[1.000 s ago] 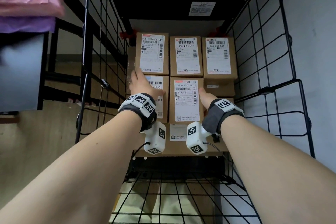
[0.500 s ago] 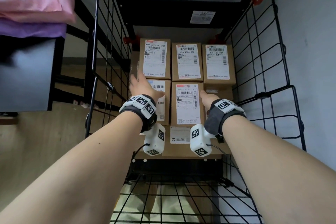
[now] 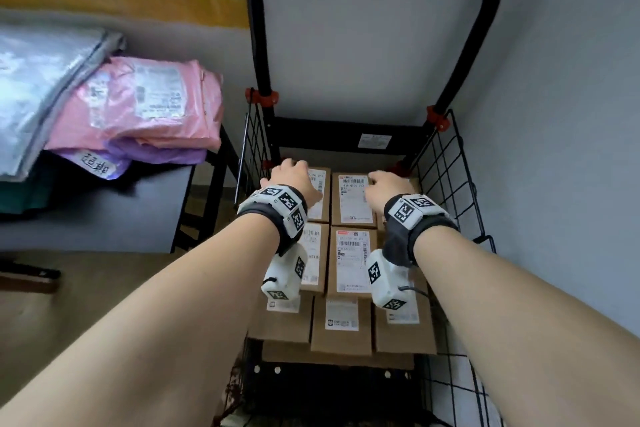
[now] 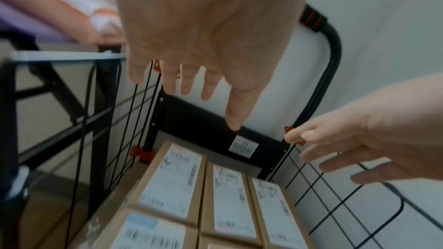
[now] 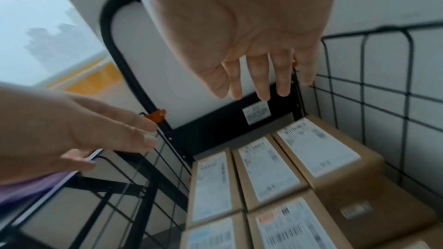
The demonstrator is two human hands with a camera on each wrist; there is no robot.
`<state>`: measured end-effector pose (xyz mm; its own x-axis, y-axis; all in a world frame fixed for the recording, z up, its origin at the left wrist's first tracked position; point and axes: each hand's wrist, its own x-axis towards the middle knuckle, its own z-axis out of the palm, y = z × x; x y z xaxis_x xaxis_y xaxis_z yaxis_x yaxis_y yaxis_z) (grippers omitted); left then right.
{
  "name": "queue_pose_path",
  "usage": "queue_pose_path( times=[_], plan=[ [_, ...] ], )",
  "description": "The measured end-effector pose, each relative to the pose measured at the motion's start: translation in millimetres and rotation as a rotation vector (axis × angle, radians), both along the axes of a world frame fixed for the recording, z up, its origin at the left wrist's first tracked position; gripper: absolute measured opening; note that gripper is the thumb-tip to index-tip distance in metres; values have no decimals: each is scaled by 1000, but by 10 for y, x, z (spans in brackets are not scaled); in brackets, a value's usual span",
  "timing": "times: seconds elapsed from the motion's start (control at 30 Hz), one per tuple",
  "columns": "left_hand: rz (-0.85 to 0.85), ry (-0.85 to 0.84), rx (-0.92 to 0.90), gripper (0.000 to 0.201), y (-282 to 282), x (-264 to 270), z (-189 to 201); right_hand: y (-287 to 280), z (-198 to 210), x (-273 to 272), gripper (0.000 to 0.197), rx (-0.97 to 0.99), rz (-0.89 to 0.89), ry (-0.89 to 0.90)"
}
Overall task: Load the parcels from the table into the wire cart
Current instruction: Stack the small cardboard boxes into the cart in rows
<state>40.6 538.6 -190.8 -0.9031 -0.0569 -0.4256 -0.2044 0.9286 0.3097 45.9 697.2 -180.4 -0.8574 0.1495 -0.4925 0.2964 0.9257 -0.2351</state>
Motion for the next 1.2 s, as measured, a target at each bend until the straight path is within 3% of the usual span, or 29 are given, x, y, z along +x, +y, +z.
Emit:
queue_pose_path(
  times=[0.2,0.47,0.63,0.93,1.2],
  plan=[
    [-80,110,-118,54,-286,53,729,-359,740,-34,45,6,140,121],
    [-123,275,-138,46,-932,267,1680,-1118,1635,121,50,18,222,288],
    [-106,325,-165,62,-1596,602,2096,-1811,2015,383,46,67,302,325],
    [-29,429,-262,56,-3052,1299,2371,-3372,2350,982,48,60,429,390],
    [92,365,-326,57,-4362,1824,2307,-4716,2419,1357,49,56,610,405]
  ],
)
